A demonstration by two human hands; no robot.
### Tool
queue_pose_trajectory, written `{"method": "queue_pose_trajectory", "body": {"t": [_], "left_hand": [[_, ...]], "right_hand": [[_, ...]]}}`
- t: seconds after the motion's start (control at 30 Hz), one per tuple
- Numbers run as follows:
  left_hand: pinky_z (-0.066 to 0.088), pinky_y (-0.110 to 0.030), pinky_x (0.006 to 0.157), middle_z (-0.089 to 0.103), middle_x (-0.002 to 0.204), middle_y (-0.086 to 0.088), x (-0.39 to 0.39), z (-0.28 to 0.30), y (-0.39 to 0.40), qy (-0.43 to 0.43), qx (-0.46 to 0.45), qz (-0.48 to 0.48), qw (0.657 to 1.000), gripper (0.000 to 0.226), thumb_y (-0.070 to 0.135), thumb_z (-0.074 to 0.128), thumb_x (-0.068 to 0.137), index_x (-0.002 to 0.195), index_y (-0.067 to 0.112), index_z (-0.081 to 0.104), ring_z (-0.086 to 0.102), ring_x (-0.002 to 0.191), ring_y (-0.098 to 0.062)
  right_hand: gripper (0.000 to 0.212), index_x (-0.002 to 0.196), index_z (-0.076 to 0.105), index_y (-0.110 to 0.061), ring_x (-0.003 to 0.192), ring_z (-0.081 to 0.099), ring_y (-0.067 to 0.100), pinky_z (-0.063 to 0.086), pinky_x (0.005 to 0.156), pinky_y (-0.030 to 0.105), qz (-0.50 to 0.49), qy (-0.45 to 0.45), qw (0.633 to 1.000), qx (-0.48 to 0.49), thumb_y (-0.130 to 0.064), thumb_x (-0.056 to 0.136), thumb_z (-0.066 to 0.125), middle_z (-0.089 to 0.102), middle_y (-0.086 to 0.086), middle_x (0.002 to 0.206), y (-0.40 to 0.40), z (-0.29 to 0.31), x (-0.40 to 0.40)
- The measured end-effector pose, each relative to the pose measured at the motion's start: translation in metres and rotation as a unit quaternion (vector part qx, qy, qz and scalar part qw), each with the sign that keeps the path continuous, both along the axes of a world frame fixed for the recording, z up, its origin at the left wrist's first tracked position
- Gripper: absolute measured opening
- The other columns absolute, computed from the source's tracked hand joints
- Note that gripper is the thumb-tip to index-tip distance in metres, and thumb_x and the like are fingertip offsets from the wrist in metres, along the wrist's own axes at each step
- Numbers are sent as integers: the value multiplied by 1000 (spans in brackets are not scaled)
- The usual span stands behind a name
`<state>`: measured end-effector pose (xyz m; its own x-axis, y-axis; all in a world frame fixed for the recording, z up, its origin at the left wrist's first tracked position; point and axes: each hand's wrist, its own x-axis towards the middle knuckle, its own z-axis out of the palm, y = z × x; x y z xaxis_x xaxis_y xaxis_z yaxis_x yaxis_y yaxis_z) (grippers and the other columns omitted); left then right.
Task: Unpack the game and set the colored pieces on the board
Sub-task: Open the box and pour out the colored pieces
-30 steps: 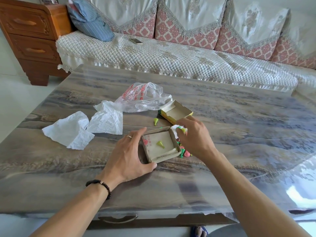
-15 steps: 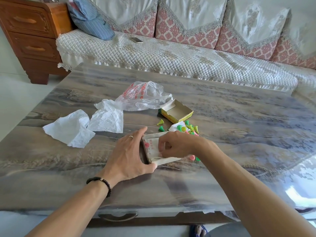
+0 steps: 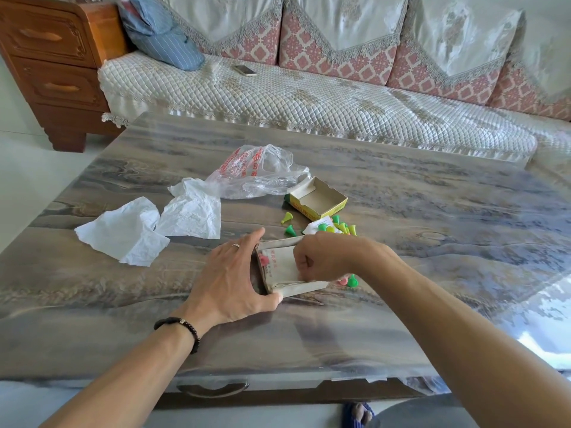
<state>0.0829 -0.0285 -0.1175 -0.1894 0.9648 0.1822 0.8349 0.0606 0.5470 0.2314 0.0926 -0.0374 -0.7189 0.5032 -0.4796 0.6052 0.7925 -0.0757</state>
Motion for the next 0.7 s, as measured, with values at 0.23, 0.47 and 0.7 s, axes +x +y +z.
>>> {"method": "queue_pose_trajectory", "body": {"t": [0.23, 0.47, 0.7], "left_hand": [[30, -30, 107, 50, 136, 6, -1, -2, 1, -18, 10, 7, 1000, 110, 68, 66, 56, 147, 27, 21, 46, 121, -16], [33, -32, 106, 49, 136, 6, -1, -1, 0, -24, 24, 4, 999, 112, 69, 70, 54, 146, 26, 23, 47, 119, -14], [30, -31, 110, 47, 139, 11, -1, -1, 0, -38, 28, 11, 999, 116, 66, 72, 52, 148, 26, 21, 43, 126, -12]], "right_hand": [[10, 87, 69, -12, 51, 59, 6, 47, 52, 18, -147, 318, 930, -107, -8, 88, 61, 65, -3, 72, 17, -1, 18], [12, 98, 68, -14, 66, 52, 5, 42, 67, 24, -155, 346, 919, 105, -18, 90, 59, 65, -5, 95, 29, -29, 24], [16, 94, 72, -18, 69, 55, 11, 48, 69, 27, 5, 305, 951, 49, -18, 79, 67, 69, -3, 85, -15, -34, -27]]}}
